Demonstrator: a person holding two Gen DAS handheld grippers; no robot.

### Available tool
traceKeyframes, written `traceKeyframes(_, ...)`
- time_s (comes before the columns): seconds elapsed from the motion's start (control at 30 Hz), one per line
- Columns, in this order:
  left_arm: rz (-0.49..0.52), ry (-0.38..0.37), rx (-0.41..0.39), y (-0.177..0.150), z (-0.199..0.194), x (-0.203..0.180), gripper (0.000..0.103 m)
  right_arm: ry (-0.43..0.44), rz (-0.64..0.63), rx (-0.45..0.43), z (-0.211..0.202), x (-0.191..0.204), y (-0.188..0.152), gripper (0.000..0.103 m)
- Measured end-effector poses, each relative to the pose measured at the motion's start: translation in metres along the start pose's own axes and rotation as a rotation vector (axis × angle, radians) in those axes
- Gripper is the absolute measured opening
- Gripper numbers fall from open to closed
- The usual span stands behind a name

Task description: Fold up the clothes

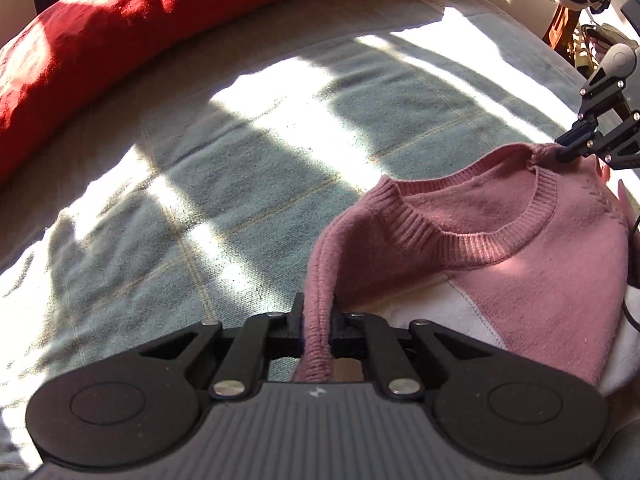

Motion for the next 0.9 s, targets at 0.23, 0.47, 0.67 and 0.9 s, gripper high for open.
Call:
traceKeyframes(0.23, 0.031, -0.007, 0.066, -0.016, 0.037, -0.004, 0.014, 0.054, -0.003, -0.005, 0.018, -0.005, 0.000, 0.040)
traceKeyframes(0.47, -0.020, -0.050, 0.097, -0.014, 0.041, 0.002, 0.007, 0.237, 0.000, 0.067, 0.033, 0.007, 0.000, 0.011)
traceKeyframes(0.67, -0.044, 0.000, 0.013, 0.007, 0.017, 0.014, 0.006, 0.133, 0.060, 0.001, 0.009, -0.009, 0.006, 0.010)
traceKeyframes(0.9, -0.043, 0.102, -0.114, 0.054, -0.008, 0.043, 0.006, -0.061, 0.113, -0.114, -0.014, -0.061, 0.041, 0.009)
Point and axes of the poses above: each gripper's, at about its wrist camera, not at the fingertips, and z roughly the way its jaws point, x to its left, y to its top, the point moved 7 cm from there along z, roughly the way its jaws point, and after that the axes turned 8 degrees about x, right-handed, at the moved point
